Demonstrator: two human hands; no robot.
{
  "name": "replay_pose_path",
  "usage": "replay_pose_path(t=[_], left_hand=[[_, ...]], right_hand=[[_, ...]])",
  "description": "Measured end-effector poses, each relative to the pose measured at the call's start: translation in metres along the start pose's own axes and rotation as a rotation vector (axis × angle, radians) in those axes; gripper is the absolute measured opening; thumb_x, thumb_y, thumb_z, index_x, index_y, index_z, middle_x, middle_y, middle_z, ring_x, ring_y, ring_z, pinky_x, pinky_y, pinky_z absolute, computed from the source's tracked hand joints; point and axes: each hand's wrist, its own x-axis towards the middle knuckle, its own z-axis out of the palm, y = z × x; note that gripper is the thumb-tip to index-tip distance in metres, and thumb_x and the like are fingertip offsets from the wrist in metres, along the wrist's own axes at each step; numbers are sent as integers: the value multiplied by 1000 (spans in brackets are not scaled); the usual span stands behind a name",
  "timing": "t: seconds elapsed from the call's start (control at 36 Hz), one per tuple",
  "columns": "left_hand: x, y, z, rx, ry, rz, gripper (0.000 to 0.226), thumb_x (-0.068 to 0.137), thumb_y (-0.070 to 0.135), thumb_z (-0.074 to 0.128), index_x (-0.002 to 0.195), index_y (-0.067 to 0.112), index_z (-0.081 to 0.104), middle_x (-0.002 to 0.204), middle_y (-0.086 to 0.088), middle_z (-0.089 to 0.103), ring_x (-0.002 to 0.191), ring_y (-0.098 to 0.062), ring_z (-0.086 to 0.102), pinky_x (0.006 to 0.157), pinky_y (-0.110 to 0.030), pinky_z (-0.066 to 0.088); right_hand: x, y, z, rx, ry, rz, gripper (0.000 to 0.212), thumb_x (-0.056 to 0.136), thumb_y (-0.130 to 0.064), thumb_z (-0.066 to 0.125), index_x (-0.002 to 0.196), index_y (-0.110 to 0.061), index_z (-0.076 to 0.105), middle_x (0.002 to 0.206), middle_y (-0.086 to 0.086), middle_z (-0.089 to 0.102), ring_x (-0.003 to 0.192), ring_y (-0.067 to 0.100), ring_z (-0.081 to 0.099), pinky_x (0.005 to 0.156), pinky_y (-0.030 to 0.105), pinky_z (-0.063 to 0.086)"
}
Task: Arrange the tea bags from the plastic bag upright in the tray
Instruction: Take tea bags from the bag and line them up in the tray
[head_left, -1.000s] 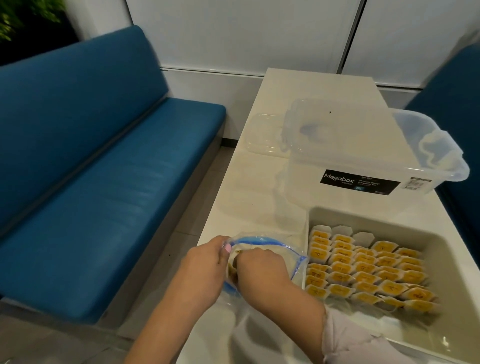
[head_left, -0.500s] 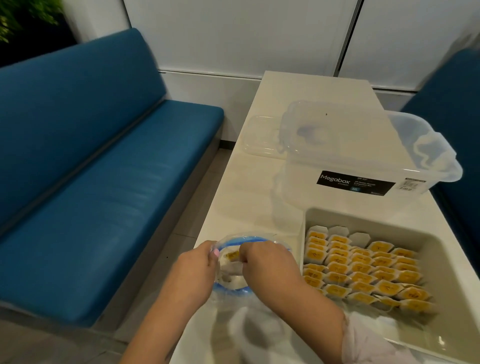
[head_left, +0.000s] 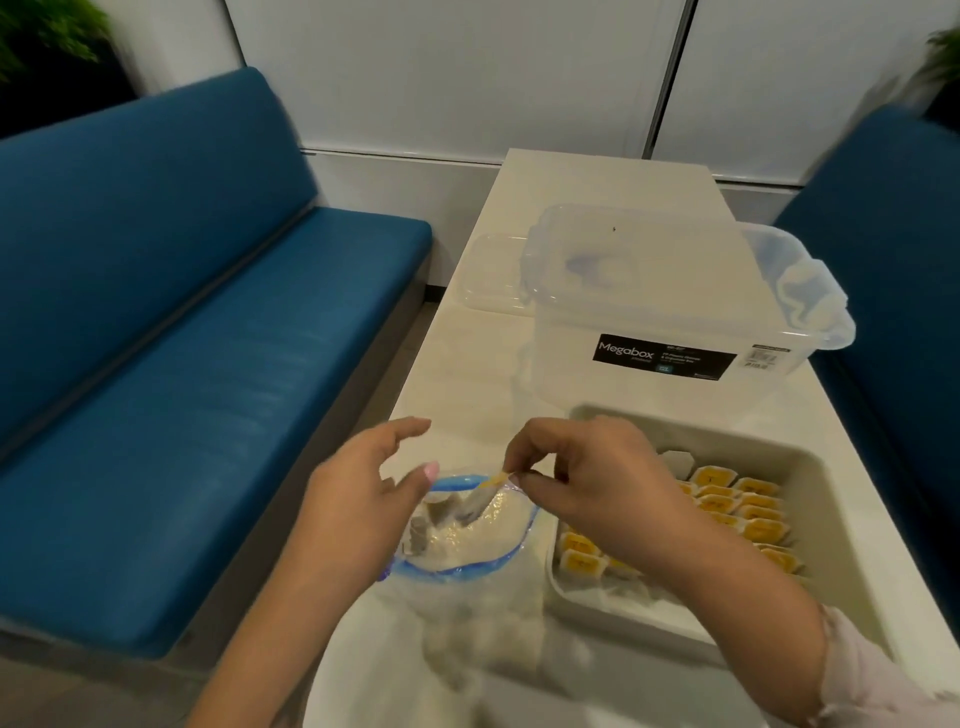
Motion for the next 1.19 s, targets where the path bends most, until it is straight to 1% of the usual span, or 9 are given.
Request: replay_pose_path(t=[0.06, 0.14, 0.25, 0.39, 0.53, 0.69, 0.89, 1.06, 1.19], left_hand=[[-3, 12, 3, -139, -16, -27, 25, 89, 38, 57, 114, 41, 58, 116, 21, 58, 108, -2, 57, 85, -19, 46], [-10, 27, 13, -481, -238, -231, 41, 79, 54, 45, 109, 31, 62, 110, 9, 68, 98, -11, 66, 84, -31, 55], [-20, 40, 30, -929, -569, -481, 48, 79, 42, 47, 111, 12, 66, 109, -9, 70, 85, -20, 70, 71, -34, 57], [-26, 50, 53, -1140, -549, -471, 33, 79, 18, 54, 109, 7, 63, 87, -7, 72, 69, -13, 70, 59, -24, 58], [-23, 50, 70, -1083, -411, -420, 19, 87, 9, 55, 105, 9, 61, 89, -5, 73, 72, -11, 70, 62, -23, 56], [-25, 57, 86, -1067, -349, -399, 19, 83, 8, 59, 102, 11, 61, 88, -4, 73, 72, -11, 69, 60, -21, 54], [-30, 63, 102, -1036, -369, -358, 28, 69, 7, 67, 97, 8, 62, 91, -8, 71, 78, -14, 69, 62, -21, 57], [-31, 56, 109, -557, -329, -114, 26, 75, 6, 75, 93, 23, 70, 87, 3, 74, 84, -14, 68, 73, -30, 54], [-30, 50, 111, -49, -164, 85, 43, 77, 10, 75, 105, 41, 63, 103, 23, 62, 94, 4, 56, 78, -9, 45]], right_hand=[[-4, 2, -6, -26, 55, -82, 12, 84, -22, 66, 85, -33, 68, 65, -51, 45, 65, 7, 49, 61, 9, 29], [-12, 10, -8, -37, 228, -193, 9, 80, -26, 66, 83, -34, 66, 56, -35, 50, 63, 13, 45, 63, 8, 31], [-21, 23, -10, 9, 301, -227, 12, 80, -39, 53, 89, -38, 61, 77, -20, 70, 62, 5, 47, 62, 21, 44], [-35, 40, -15, 56, 384, -223, 9, 76, -21, 67, 80, -29, 67, 93, -16, 71, 73, -6, 57, 64, 26, 51], [-49, 58, -11, 193, 390, 67, 22, 84, -15, 70, 98, -31, 69, 91, -23, 68, 74, -6, 58, 71, 19, 50], [-60, 58, -9, 692, 244, 394, 9, 90, -21, 62, 98, -26, 64, 82, -9, 67, 54, -4, 55, 56, 15, 47], [-64, 67, -15, 662, 308, 420, 4, 81, -18, 73, 78, -19, 71, 76, 6, 69, 59, 3, 54, 53, 22, 47], [-73, 75, -25, 523, 288, 359, 12, 77, -13, 77, 73, -23, 72, 72, -4, 68, 55, -4, 52, 58, 17, 43], [-78, 79, -29, 390, 215, 343, 24, 77, -15, 77, 69, -35, 67, 74, -10, 68, 57, -7, 52, 58, 13, 39]])
